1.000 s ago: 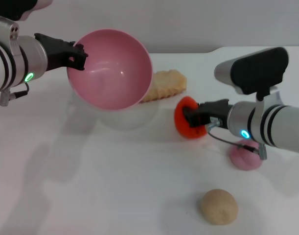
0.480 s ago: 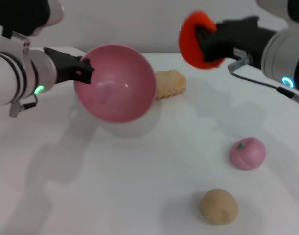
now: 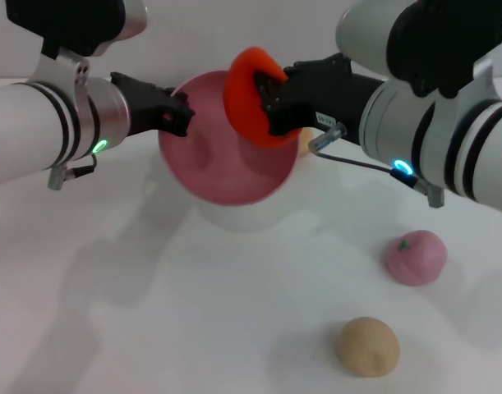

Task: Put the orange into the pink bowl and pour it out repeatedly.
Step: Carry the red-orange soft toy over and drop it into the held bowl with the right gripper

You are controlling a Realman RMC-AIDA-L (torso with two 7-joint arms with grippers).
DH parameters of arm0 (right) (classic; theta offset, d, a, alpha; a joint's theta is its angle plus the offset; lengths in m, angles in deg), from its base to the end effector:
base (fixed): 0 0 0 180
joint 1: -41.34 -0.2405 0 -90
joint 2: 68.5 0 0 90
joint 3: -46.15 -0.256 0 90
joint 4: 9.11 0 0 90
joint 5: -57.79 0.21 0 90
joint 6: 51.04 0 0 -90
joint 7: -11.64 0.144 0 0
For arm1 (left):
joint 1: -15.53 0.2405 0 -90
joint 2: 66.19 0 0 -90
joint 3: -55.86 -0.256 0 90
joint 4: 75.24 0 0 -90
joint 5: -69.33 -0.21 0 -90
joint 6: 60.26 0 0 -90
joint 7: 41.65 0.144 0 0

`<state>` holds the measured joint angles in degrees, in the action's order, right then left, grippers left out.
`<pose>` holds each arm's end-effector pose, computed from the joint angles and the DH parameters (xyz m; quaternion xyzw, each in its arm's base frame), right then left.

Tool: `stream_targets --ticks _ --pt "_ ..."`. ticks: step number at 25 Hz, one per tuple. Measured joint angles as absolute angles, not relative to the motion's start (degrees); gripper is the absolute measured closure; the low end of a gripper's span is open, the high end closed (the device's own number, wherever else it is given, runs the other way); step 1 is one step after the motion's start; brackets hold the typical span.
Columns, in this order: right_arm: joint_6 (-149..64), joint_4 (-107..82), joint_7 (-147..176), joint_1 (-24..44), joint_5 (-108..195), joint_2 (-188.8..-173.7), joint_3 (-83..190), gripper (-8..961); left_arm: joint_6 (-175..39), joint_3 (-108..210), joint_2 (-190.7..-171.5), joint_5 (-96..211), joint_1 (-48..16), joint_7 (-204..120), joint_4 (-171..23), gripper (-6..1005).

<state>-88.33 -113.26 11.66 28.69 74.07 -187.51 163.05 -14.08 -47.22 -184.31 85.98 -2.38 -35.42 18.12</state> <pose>0.0749 0.3118 -0.0363 -0.8869 0.2236 0.1579 0.3722 -0.1457 0.3625 -0.0069 -0.8609 -0.2714 -0.0332 0.4290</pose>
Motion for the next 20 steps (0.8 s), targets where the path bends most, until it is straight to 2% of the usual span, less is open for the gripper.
stream_targets --ticks 5,11,14,20 --pt "-87.92 -112.47 12.81 28.47 74.14 -187.48 162.75 903 -14.13 -47.37 -184.31 86.13 -2.95 -35.36 18.14 950" --pt "-87.56 -112.05 13.61 28.46 74.14 -187.51 162.23 745 -14.12 -47.42 -184.31 86.17 -3.38 -35.00 18.12 950" --pt "-87.33 -111.86 14.31 28.67 74.11 -187.50 161.32 625 -14.56 -47.77 -184.20 85.65 -3.41 -34.29 17.86 950" --pt "-92.05 -111.39 16.63 33.24 74.51 -187.58 149.62 426 -17.75 -51.98 -184.16 77.22 -3.38 -20.88 16.09 950"
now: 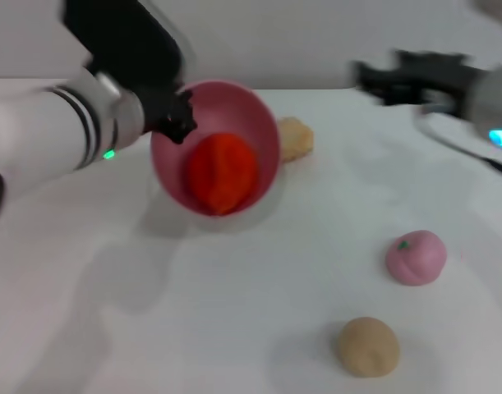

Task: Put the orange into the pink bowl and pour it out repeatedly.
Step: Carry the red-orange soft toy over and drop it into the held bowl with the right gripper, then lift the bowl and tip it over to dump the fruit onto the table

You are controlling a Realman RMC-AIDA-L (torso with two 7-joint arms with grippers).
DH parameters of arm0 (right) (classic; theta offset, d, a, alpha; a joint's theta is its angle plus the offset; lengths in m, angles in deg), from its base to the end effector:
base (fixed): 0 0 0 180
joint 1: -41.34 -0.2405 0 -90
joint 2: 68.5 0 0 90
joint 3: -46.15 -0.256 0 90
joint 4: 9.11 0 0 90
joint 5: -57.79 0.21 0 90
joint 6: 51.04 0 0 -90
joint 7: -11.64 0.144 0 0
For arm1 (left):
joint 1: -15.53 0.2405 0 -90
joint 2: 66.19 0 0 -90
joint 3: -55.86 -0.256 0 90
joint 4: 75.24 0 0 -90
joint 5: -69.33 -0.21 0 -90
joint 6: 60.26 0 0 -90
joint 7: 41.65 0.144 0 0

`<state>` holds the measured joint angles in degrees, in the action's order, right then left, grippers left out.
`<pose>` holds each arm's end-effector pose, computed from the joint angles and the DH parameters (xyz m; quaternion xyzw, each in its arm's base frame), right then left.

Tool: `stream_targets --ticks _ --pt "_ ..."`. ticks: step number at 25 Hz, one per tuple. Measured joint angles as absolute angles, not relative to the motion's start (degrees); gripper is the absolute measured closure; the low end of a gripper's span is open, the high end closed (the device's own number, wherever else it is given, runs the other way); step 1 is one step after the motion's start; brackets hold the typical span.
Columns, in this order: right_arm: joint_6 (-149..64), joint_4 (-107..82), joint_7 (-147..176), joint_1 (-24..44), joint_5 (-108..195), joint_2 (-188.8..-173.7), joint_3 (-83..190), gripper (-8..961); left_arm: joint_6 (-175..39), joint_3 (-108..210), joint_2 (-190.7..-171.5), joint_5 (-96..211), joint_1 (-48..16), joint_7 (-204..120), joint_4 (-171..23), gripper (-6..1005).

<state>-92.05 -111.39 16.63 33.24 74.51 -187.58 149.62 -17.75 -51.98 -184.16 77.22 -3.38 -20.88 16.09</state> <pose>0.1452 0.3390 0.0156 -0.8058 0.3603 0.1424 0.4479 -0.1425 0.3648 -0.0187 -0.8871 -0.0823 0.0599 0.4502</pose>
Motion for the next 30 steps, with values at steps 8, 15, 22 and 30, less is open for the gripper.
stream_targets --ticks 8,15,22,30 --pt "-95.53 -108.05 14.25 39.08 77.46 -187.63 136.96 389 -17.77 -64.88 -184.64 56.27 -4.88 -17.11 11.67 951" --pt "-96.01 -105.02 13.85 39.38 77.88 -187.56 136.10 381 -17.60 -80.68 -184.85 17.32 -3.38 -33.59 8.42 951" --pt "-95.90 -104.36 13.45 38.69 78.97 -187.47 136.67 374 -15.20 -88.85 -184.94 -6.18 -2.98 -38.05 0.97 951" --pt "-95.73 -103.83 12.99 38.35 79.41 -187.42 137.85 365 -12.68 -90.20 -185.17 -11.66 -3.62 -46.70 0.84 951"
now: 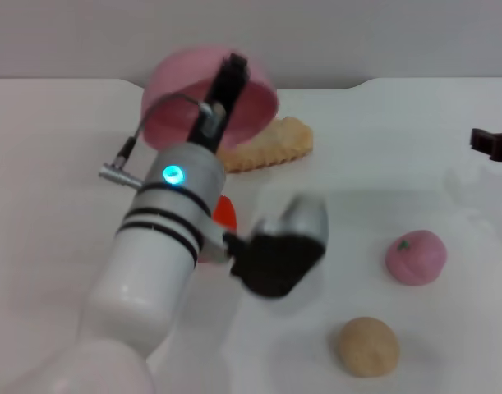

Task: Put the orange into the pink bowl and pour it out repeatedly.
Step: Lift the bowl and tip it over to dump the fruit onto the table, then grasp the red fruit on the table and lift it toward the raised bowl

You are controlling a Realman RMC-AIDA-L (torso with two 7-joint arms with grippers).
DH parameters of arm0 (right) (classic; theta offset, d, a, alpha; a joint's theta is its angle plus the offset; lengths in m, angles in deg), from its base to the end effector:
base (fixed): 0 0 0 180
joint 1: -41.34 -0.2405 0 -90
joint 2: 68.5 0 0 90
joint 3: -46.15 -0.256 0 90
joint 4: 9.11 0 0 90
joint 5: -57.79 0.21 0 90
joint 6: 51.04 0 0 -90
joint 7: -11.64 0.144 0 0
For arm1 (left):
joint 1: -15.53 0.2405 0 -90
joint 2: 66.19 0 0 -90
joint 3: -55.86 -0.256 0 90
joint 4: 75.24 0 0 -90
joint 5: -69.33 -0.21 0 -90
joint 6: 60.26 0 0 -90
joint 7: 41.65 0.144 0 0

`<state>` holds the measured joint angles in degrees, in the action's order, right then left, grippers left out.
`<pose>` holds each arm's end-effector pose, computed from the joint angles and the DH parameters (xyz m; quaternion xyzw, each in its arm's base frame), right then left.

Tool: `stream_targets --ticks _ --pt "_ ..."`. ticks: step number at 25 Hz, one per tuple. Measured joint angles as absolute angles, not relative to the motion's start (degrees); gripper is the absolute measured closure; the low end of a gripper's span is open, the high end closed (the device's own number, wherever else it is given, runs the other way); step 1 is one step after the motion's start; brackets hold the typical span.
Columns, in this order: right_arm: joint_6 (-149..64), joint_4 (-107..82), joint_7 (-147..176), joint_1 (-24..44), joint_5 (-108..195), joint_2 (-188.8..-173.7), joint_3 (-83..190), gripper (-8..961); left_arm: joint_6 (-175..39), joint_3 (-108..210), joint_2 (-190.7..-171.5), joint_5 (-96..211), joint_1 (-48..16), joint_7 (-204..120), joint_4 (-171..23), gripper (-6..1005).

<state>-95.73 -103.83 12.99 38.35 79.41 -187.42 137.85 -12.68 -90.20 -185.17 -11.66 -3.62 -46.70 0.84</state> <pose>0.2442 0.3310 0.0428 -0.7317 0.4809 0.0788 0.4766 -0.1187 0.3072 -0.0893 -0.6395 0.4549 0.2839 0.5509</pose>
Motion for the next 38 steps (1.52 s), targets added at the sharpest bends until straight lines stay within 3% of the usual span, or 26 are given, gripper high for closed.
stream_targets --ticks 9,14,24,38 --pt "-88.29 -98.56 1.44 33.54 92.73 -187.35 146.25 356 3.01 -77.47 -184.97 16.37 -5.76 -62.08 15.71 951" --pt "-85.00 -87.04 -6.20 22.61 103.85 -187.46 149.72 351 11.29 -62.67 -184.35 34.88 -4.39 -59.90 23.84 951" --pt "-81.08 -67.08 -12.15 6.65 119.93 -187.78 159.24 340 13.27 -55.45 -184.31 40.37 -2.69 -59.12 26.79 951" --pt "-78.61 -60.04 -12.20 1.76 129.30 -188.05 163.11 351 13.18 -52.59 -184.31 44.17 -5.67 -57.26 26.68 951"
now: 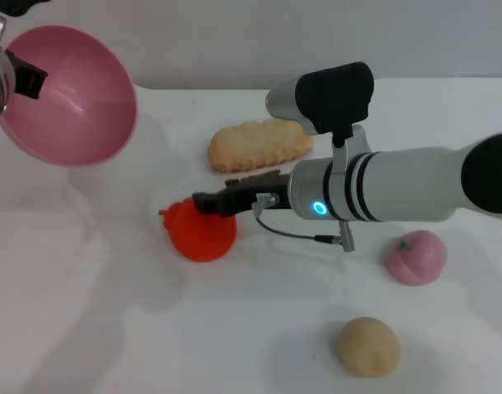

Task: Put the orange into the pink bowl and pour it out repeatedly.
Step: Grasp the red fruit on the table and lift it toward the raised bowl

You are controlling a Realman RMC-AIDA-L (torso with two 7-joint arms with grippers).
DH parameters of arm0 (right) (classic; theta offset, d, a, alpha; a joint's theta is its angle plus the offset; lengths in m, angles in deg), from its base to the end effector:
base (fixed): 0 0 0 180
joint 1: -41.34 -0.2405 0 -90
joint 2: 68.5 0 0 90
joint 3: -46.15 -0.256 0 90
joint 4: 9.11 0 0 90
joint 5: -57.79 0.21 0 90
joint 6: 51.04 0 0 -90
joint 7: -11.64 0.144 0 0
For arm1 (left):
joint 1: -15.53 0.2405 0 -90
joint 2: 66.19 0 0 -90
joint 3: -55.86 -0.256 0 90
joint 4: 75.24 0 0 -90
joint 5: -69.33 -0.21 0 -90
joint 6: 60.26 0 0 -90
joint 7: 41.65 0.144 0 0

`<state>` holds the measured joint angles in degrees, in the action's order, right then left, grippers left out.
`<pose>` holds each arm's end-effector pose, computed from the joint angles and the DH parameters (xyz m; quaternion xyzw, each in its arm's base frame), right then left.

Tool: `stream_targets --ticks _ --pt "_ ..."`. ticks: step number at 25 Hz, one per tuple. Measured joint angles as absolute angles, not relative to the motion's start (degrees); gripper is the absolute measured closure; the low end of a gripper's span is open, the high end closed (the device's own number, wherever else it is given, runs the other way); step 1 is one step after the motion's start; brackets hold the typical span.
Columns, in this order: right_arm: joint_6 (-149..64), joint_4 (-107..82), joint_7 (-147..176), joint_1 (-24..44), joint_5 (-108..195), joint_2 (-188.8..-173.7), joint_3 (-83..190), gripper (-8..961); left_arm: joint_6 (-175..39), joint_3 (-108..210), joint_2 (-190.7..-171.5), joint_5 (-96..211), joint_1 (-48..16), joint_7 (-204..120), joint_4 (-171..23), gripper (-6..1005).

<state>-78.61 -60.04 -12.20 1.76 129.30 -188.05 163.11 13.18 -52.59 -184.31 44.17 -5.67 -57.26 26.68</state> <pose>0.1380 0.3646 -0.1459 -0.8914 0.3987 0.0935 0.1942 -0.1553 0.3563 0.0600 -0.7115 -0.2709 0.1475 0.6314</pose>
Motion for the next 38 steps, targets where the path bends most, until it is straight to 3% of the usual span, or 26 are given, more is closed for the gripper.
stream_targets --ticks 24,33,38 --pt "-79.82 -48.87 -12.47 -6.02 139.56 -188.38 168.42 377 14.26 -53.35 -184.40 44.30 -6.71 -56.78 26.76 952" --pt "-79.55 -53.83 -17.94 -2.34 139.36 -187.89 168.11 387 14.44 -53.81 -184.31 43.87 -6.89 -56.67 26.74 952" --pt "-79.47 -53.90 -18.81 -2.20 139.20 -187.86 168.17 628 14.44 -53.82 -184.31 44.06 -6.98 -56.67 26.64 952"
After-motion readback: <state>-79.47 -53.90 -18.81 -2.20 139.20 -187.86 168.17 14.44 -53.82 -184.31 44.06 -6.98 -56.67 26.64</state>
